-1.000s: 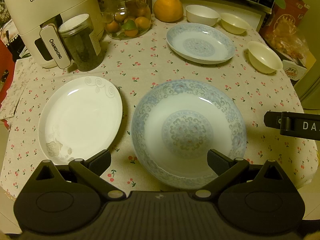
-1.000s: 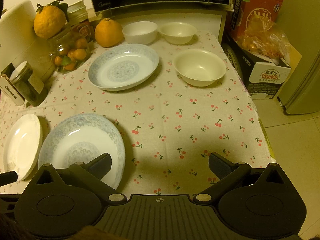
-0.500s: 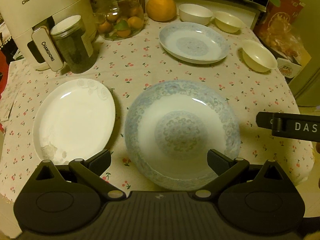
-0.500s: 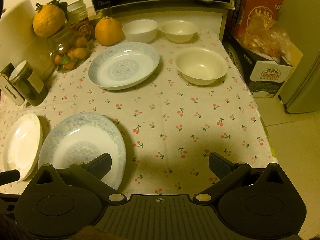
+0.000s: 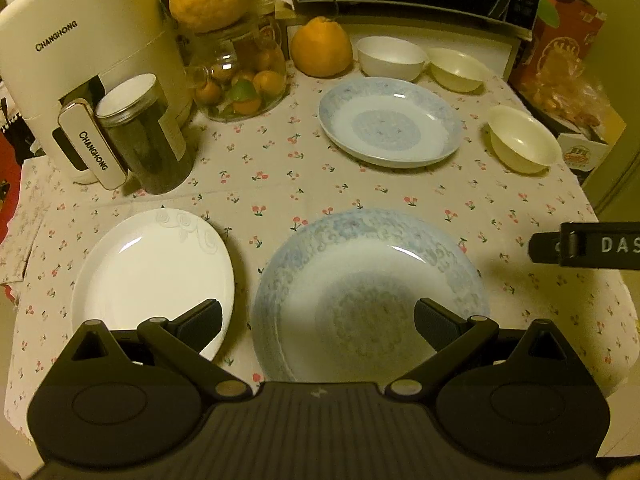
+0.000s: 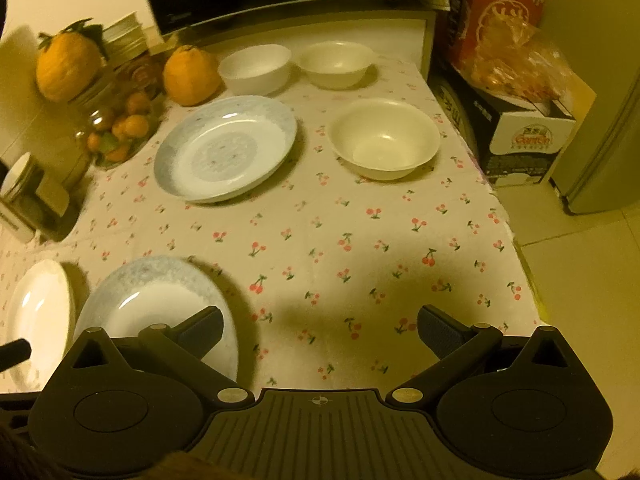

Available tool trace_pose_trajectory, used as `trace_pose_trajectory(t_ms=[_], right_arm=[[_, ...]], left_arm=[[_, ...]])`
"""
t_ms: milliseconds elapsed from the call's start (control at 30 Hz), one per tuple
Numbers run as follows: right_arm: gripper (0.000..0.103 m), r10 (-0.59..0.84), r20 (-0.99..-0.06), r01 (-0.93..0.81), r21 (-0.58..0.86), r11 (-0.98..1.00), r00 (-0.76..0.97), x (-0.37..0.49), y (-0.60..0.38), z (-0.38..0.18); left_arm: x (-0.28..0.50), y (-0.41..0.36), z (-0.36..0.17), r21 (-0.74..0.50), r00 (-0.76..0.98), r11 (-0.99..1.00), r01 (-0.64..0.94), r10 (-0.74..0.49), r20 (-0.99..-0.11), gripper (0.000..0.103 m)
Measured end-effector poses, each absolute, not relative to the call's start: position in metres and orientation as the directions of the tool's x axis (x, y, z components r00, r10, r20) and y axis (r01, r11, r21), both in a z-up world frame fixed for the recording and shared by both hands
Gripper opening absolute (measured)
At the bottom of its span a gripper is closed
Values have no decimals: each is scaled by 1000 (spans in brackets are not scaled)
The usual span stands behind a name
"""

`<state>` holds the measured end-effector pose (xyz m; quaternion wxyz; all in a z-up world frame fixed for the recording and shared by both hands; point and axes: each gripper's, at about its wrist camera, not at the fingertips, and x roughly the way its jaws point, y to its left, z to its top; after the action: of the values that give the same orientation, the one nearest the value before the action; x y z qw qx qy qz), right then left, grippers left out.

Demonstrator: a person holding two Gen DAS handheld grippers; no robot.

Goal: Organize plates and bowls
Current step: 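Move both grippers toward the rim of the large blue-patterned plate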

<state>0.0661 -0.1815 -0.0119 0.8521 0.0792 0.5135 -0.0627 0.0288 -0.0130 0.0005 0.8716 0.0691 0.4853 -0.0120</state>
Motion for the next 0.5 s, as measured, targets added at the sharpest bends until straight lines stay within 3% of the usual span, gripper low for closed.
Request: trace_pose_trajectory(t_ms=[500], right_arm=[[103,-1,-892,236,119,964,452,117,-189,-13]], left_arm=[[78,-17,4,78,500,986,144,-5,-866,99]])
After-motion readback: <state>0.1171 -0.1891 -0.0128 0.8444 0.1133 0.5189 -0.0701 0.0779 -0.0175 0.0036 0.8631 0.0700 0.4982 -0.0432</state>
